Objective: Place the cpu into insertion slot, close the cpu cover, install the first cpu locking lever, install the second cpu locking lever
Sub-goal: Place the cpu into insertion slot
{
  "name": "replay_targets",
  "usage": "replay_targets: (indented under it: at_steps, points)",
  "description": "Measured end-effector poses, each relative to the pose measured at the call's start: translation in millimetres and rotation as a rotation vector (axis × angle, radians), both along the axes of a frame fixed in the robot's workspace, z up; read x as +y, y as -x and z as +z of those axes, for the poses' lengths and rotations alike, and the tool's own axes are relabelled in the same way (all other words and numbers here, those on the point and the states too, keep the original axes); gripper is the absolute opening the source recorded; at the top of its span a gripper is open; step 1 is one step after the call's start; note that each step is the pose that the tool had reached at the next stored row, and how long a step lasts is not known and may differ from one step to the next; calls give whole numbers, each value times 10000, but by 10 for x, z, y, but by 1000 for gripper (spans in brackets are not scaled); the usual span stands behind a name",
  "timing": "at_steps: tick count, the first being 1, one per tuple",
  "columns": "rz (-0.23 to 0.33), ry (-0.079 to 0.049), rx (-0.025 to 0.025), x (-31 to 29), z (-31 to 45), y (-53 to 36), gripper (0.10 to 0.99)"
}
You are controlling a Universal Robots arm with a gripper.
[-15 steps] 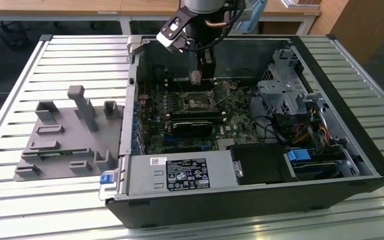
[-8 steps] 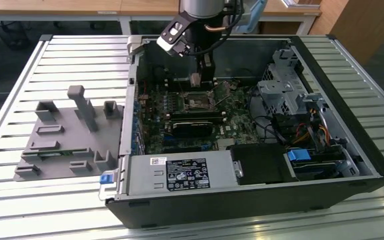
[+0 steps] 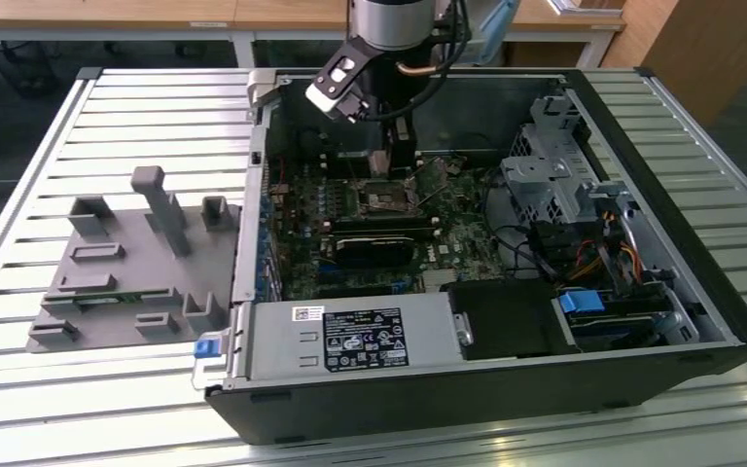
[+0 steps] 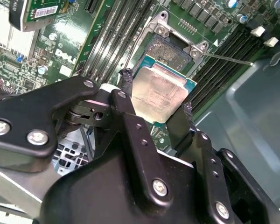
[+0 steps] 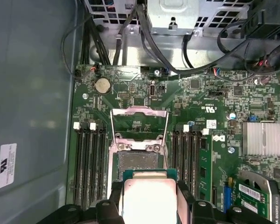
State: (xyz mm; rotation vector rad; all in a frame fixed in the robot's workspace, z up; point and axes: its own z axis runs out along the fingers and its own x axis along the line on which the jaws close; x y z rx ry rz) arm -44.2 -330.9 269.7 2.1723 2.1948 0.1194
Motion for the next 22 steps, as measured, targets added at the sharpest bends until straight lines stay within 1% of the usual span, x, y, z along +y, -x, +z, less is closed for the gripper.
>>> replay_targets:
  at_steps: [6, 17, 22]
  points:
    - [-1, 1, 0, 0, -40, 0, 541]
    - [-5, 1, 1, 19, -227, 0, 541]
    - [-5, 1, 1, 21, -271, 0, 541]
